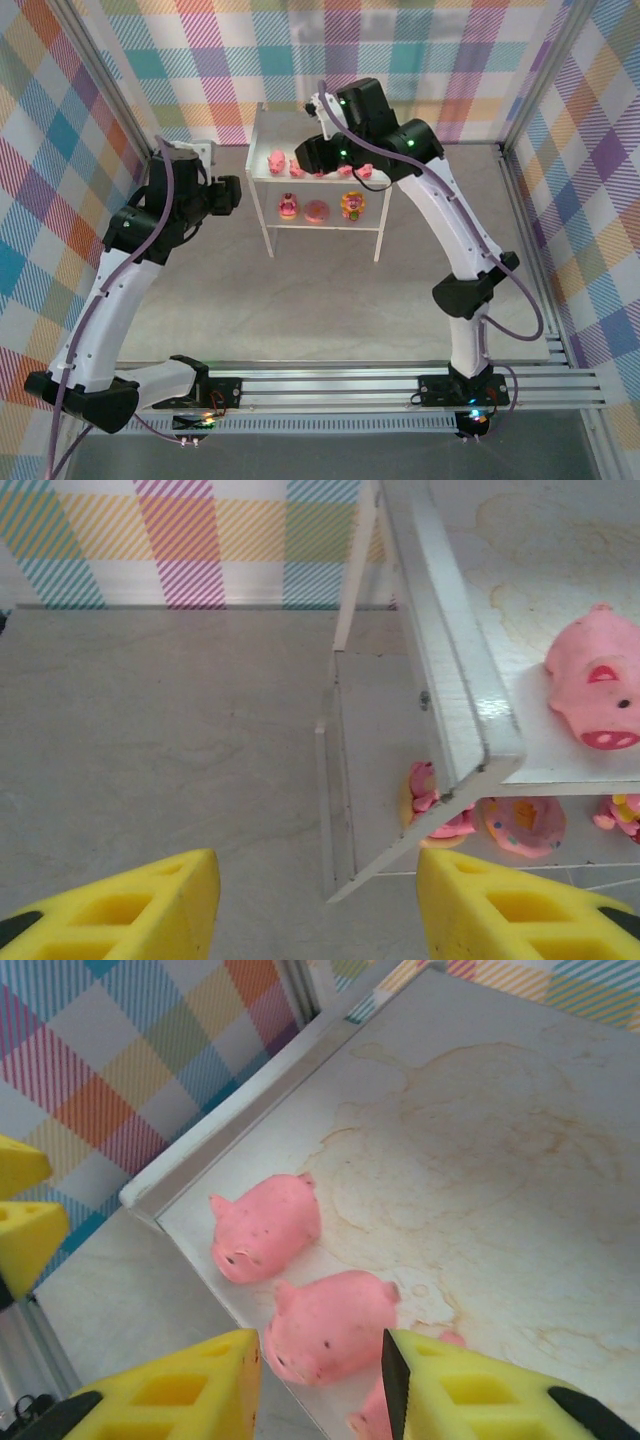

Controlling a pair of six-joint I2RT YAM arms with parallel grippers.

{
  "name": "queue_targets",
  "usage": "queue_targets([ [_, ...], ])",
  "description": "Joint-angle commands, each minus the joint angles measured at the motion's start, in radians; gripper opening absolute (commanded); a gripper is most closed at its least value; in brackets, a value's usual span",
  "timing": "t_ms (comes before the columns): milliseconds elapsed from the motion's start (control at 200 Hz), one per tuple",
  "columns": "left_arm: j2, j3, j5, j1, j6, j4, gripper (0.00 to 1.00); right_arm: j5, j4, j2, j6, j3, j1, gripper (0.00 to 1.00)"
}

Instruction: Place and organize the plastic toys onto the shelf

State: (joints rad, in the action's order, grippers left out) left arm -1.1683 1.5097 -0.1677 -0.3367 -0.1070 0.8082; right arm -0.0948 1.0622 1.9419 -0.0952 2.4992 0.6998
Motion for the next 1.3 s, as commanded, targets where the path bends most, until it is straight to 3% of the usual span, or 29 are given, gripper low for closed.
queue_targets([
  [0,0.032,-0.025,0.004,0.048,0.010,-0.025,0.55,0.102,-0.123,-0.163,0.032,-0.093,0.003,0.41],
  [145,0.064,-0.087,0.044,0.145,-0.001,-0.053,0.56,0.209,-0.263,-0.391,0.030,-0.318,-0.036,0.44],
  [290,0.064,-0.155,0.095,0.238,-0.009,-0.090,0.62,0.261,-0.244,-0.592,-0.029,-0.486,-0.168,0.50],
  [305,0.061,-0.162,0.098,0.245,-0.011,-0.093,0.69,0.265,-0.241,-0.607,-0.036,-0.506,-0.186,0.52],
  [325,0.057,-0.171,0.102,0.253,-0.014,-0.098,0.97,0.268,-0.237,-0.634,-0.046,-0.535,-0.212,0.55],
  [340,0.055,-0.178,0.104,0.259,-0.015,-0.102,1.00,0.270,-0.235,-0.653,-0.053,-0.559,-0.232,0.57],
  [580,0.053,-0.343,0.109,0.326,-0.023,-0.254,1.00,0.227,-0.183,-0.817,-0.121,-0.879,-0.526,0.78],
  [845,0.065,-0.608,-0.004,0.337,-0.040,-0.541,1.00,-0.090,-0.348,-0.800,-0.197,-1.238,-0.857,0.87],
  [1115,0.062,-0.953,-0.022,0.337,-0.038,-1.023,1.00,-0.107,-0.476,-0.744,-0.173,-1.378,-0.894,0.99],
  [1295,-0.078,-1.130,-0.044,0.337,0.015,-1.428,1.00,-0.109,-0.550,-0.723,-0.159,-1.446,-0.900,0.99],
])
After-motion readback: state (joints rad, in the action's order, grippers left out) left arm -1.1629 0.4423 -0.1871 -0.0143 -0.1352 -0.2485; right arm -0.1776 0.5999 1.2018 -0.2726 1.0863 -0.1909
